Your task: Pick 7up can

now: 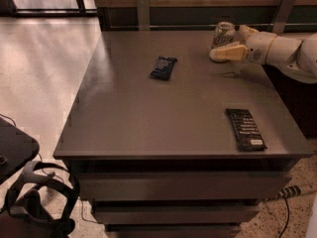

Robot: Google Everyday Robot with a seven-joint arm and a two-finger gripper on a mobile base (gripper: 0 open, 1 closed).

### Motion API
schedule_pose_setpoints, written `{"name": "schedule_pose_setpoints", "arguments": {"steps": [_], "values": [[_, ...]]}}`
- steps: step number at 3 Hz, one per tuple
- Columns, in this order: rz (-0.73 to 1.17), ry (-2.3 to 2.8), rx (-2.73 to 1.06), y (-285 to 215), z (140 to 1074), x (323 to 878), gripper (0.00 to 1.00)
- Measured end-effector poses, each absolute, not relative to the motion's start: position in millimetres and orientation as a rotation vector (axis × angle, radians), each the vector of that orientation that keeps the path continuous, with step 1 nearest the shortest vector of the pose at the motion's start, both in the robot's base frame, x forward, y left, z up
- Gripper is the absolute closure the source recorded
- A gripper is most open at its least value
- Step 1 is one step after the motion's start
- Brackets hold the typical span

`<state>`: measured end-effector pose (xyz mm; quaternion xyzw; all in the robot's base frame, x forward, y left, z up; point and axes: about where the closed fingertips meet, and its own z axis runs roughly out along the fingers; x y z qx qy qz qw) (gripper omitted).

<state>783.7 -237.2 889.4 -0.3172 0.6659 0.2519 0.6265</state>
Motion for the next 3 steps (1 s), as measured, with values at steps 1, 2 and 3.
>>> {"name": "schedule_pose_setpoints", "arguments": {"steps": [1, 2, 3], "values": [[0.596, 1.480, -0.724, -227.5, 886.7, 788.0, 0.00], [0.605, 1.473, -0.729, -221.1, 886.0, 789.5, 0.23], [0.608, 1.471, -0.731, -218.5, 885.7, 790.0, 0.44]]}}
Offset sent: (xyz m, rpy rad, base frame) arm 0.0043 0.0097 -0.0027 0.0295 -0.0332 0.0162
